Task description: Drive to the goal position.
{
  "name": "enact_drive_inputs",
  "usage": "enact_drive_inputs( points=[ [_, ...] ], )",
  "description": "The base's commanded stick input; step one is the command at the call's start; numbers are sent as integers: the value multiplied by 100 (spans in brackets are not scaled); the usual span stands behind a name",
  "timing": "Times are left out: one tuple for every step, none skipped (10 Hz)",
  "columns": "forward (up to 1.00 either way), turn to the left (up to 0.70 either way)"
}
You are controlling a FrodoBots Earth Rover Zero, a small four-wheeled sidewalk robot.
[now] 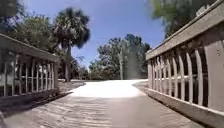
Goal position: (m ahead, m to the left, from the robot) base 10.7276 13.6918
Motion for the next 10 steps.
enact_drive_inputs(
  points=[
    [70, 0],
    [70, 0],
    [70, 0],
    [70, 0],
    [70, 0],
    [70, 0],
    [70, 0],
    [70, 0],
    [70, 0],
    [70, 0]
  ],
)
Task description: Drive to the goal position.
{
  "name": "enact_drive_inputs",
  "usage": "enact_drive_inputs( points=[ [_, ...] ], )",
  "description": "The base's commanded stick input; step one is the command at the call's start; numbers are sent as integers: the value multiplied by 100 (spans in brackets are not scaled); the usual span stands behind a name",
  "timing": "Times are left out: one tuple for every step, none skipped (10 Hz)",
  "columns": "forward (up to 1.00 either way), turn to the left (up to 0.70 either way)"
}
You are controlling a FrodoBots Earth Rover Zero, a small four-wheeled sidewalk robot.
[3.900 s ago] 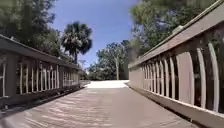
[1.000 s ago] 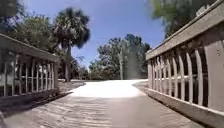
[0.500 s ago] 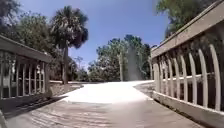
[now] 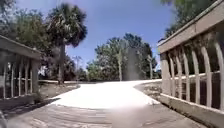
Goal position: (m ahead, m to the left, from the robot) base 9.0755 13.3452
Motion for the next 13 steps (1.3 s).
enact_drive_inputs(
  points=[
    [70, 0],
    [70, 0],
    [70, 0],
    [70, 0],
    [70, 0],
    [70, 0],
    [70, 0],
    [70, 0],
    [70, 0],
    [70, 0],
    [70, 0],
    [70, 0],
    [70, 0]
  ],
)
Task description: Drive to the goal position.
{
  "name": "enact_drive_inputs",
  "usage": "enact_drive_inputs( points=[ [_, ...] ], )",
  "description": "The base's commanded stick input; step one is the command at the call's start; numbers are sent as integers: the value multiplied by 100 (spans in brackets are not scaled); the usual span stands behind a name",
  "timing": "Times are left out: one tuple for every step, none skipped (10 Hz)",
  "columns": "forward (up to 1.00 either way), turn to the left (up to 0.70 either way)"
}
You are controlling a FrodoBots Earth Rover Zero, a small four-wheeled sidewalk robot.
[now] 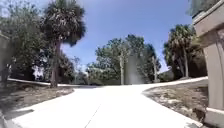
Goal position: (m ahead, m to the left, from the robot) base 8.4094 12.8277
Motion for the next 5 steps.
enact_drive_inputs(
  points=[
    [70, 0],
    [70, 0],
    [70, 0],
    [70, 0],
    [70, 0]
  ],
)
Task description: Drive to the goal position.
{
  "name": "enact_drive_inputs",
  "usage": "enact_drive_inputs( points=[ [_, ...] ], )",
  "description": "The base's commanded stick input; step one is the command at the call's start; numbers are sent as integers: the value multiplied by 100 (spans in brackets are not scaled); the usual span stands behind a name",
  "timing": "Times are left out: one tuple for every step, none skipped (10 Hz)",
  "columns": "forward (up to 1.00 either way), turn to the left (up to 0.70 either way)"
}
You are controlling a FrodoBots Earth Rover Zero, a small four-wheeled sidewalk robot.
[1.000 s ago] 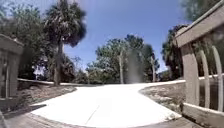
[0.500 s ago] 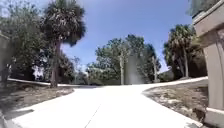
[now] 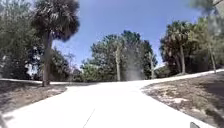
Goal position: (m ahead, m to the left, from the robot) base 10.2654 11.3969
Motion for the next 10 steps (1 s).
enact_drive_inputs(
  points=[
    [70, 0],
    [70, 0],
    [70, 0],
    [70, 0],
    [70, 0],
    [70, 0],
    [70, 0],
    [70, 0],
    [70, 0],
    [70, 0]
  ],
)
